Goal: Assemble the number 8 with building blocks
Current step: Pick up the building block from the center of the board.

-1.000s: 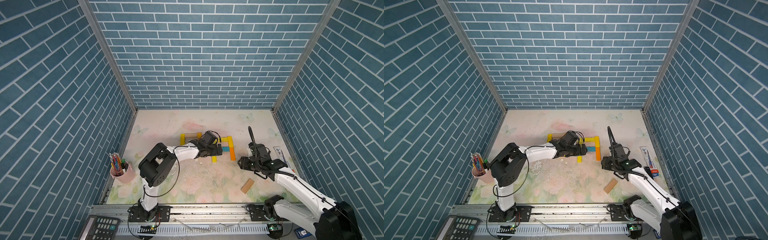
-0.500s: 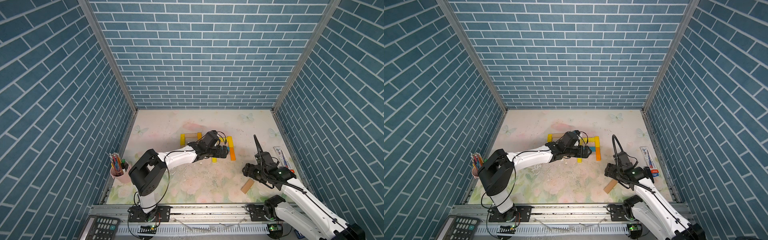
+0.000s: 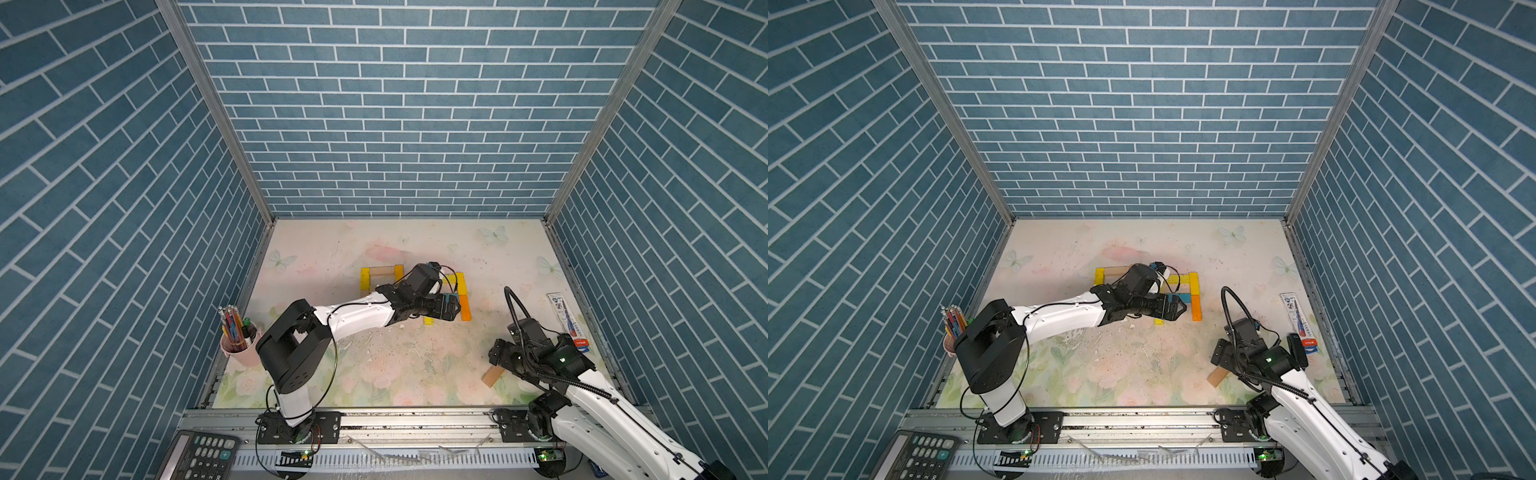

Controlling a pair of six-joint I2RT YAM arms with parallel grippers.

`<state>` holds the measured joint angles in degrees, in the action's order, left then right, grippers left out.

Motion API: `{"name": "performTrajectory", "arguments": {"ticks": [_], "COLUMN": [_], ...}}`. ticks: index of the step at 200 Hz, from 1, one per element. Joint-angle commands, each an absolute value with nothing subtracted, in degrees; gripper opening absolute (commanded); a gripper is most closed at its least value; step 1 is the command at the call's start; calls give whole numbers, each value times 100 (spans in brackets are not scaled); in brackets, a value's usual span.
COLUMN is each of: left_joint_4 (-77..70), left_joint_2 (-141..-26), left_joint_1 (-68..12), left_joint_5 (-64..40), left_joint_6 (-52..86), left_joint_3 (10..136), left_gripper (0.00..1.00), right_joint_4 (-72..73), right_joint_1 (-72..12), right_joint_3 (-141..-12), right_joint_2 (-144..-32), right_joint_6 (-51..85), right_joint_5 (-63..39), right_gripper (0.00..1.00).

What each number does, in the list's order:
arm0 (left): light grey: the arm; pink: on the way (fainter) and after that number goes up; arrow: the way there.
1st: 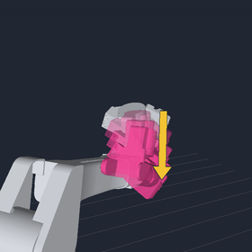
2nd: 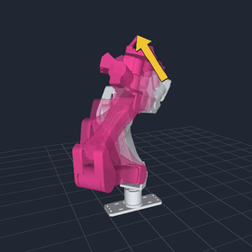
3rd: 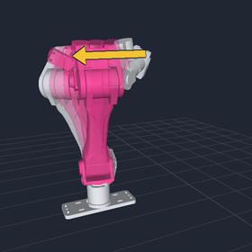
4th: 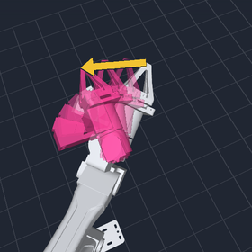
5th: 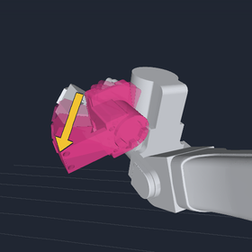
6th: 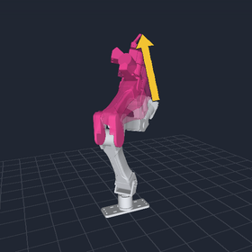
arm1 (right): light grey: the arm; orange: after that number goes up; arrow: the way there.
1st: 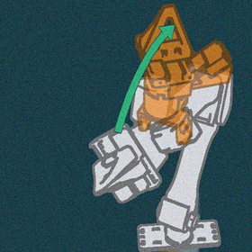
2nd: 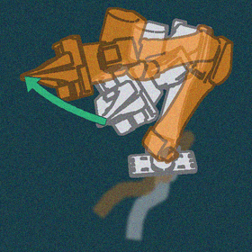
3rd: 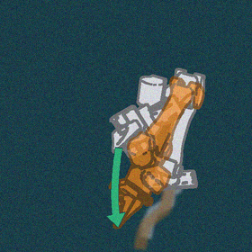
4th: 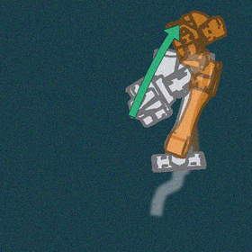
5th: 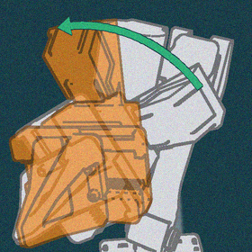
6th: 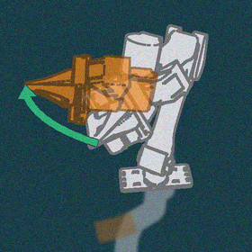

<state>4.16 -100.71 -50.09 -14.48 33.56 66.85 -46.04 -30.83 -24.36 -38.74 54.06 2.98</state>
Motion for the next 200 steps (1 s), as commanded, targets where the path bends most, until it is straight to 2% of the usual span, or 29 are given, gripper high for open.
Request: {"name": "performTrajectory", "arguments": {"ticks": [1, 31, 109, 161, 200], "left_joint_4": [575, 356, 276, -87, -671], "left_joint_2": [-9886, -9847, -9387, -8952, -8656], "left_joint_1": [-5036, -5045, -5080, -5080, -5080], "left_joint_5": [-1431, -1432, -1340, -1219, -1249], "left_joint_6": [3247, 3397, 3336, 3462, 3699], "left_joint_3": [6728, 6511, 6123, 5652, 5167], "left_gripper": [100, 100, 99, 99, 100], "right_joint_4": [-4435, -4324, -3796, -4249, -4295], "right_joint_1": [-3123, -3146, -3164, -3226, -3244], "right_joint_3": [-2383, -2313, -2107, -2296, -2319], "right_joint_2": [-3778, -3920, -4101, -4350, -4533], "right_joint_6": [5693, 5607, 5634, 5750, 5820], "right_joint_5": [475, 312, 160, 349, 5], "right_gripper": [90, 89, 73, 72, 70]}}
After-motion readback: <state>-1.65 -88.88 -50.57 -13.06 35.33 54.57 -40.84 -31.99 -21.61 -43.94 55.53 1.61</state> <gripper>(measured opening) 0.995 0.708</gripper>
